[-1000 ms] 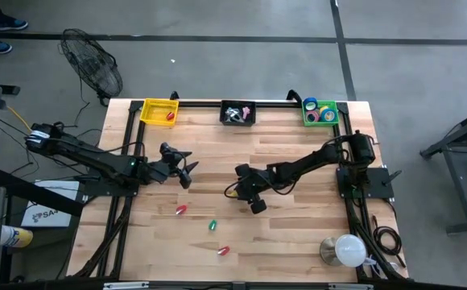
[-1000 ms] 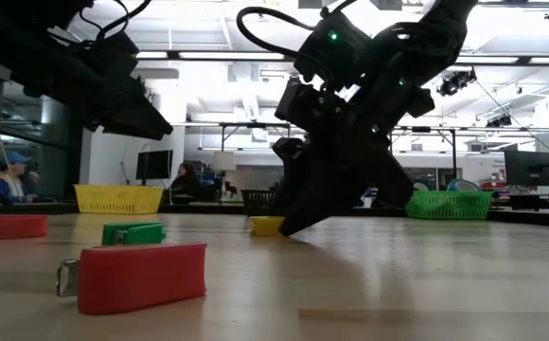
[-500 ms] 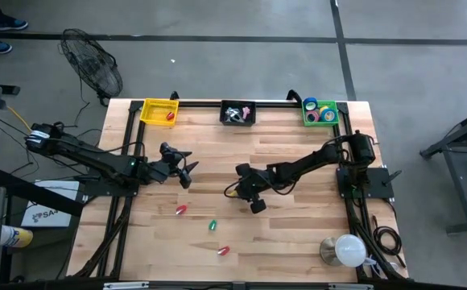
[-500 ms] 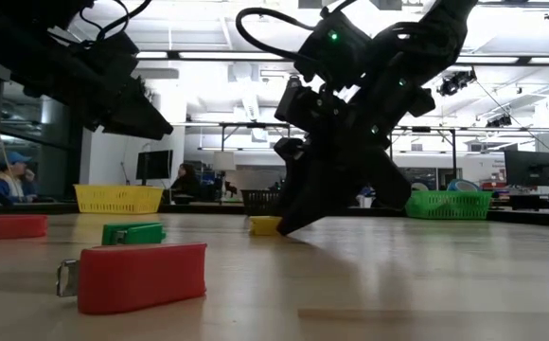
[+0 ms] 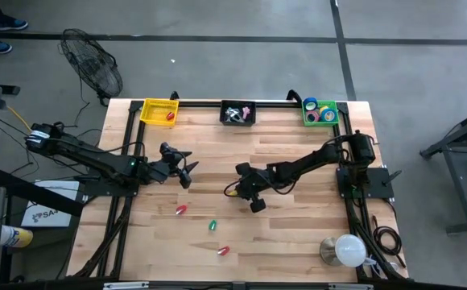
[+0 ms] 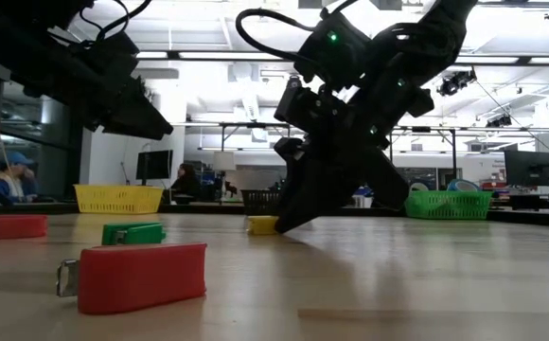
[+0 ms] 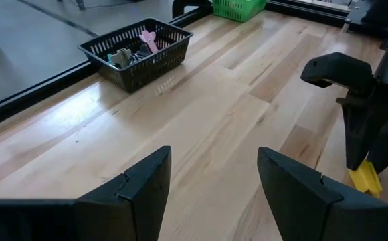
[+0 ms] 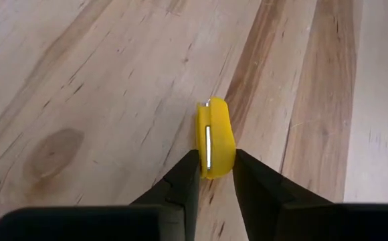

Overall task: Pick and place Stapler, Stapler remover, tape
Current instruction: Put the yellow stapler into the yellow bin

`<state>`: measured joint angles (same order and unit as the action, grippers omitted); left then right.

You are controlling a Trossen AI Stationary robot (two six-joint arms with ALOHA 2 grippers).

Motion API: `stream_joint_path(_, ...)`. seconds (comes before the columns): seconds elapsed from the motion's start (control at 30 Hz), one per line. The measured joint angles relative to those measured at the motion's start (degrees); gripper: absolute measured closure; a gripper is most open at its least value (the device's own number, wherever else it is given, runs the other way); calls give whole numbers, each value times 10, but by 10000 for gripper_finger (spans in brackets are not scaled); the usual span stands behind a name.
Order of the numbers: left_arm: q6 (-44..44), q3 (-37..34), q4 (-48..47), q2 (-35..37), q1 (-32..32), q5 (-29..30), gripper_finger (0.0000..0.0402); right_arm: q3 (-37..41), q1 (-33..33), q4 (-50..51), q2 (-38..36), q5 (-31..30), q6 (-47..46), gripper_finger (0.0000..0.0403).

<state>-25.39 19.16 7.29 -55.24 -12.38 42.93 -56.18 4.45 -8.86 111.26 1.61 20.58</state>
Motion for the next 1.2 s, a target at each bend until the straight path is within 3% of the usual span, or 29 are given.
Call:
stream_joint_path(0.17,0,0,0,0,0,0,183,0,0,-6,0,-10,0,336)
stream_joint_path(0.47,30,0,51,0,0,-6,183,1,0,-45,0,-161,18,342)
stream_joint_path(0.73,102,0,130,0,0,-48,183,1,1,-127,0,-219,63,343)
stream_joint_path(0.9,108,0,130,-10,0,-55,183,0,1,-172,-8,-233,90,342)
stream_joint_path(1.2,208,2,211,-75,0,-136,183,-23,1,-190,-28,-201,92,342)
